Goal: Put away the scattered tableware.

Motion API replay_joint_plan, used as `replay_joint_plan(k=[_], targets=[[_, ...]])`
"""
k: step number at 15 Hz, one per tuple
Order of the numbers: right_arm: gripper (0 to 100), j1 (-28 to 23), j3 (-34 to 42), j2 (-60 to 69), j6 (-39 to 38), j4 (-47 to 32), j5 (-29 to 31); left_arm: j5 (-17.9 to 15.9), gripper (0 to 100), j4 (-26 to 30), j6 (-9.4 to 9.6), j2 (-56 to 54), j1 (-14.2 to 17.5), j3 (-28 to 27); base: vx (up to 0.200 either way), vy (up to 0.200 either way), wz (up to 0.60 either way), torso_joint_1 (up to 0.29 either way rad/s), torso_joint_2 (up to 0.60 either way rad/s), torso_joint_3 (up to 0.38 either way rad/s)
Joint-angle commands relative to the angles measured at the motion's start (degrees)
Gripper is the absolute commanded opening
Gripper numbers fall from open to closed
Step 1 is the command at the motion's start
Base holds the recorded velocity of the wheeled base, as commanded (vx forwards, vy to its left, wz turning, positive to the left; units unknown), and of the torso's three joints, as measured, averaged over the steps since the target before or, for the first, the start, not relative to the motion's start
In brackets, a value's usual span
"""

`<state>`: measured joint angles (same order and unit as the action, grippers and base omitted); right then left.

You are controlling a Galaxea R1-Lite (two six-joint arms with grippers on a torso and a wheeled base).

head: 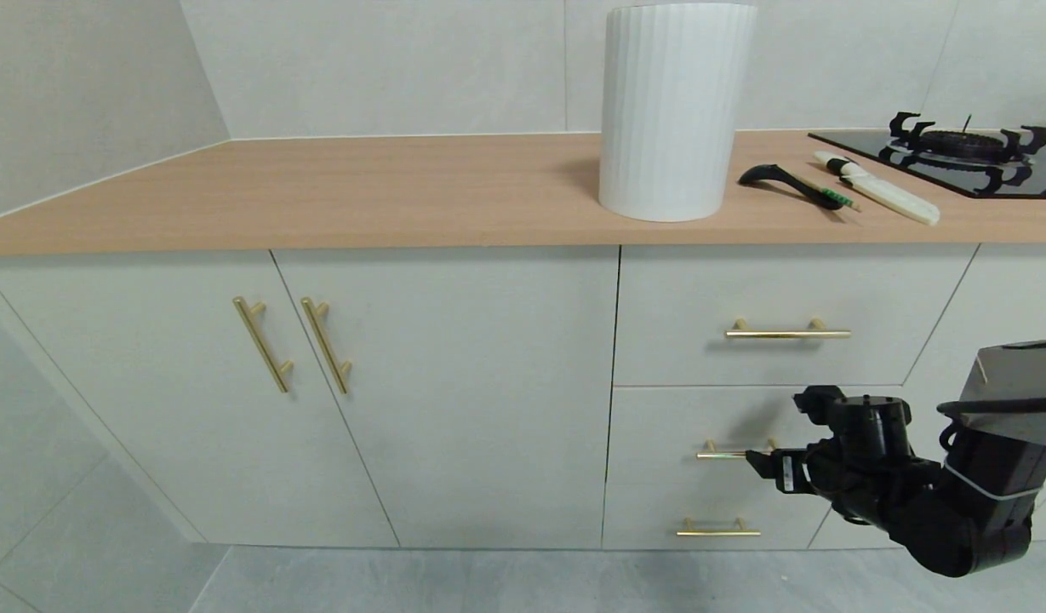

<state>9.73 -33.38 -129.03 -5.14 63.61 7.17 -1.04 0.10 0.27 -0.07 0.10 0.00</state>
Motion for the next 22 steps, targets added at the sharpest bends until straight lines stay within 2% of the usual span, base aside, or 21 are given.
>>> replay_joint_plan(k=[1,10,22], targets=[[100,0.2,-1.34,-1.76,-1.36,1.43,0.3,-0.02,100,-0.01,0.0,0.07,0.08,0.0,0.0,0.0,0.0,0.0,0.0,0.0],[100,0.47,-4.94,-7.73,-1.62,5.47,3.2,-0.02,100,-0.01,0.0,0.07,0.08,0.0,0.0,0.0,0.0,0.0,0.0,0.0],[100,1.87,-3.8,-8.35,-1.36,3.71,3.29,-0.02,100,-0.01,0.0,0.07,-0.01,0.0,0.0,0.0,0.0,0.0,0.0,0.0]])
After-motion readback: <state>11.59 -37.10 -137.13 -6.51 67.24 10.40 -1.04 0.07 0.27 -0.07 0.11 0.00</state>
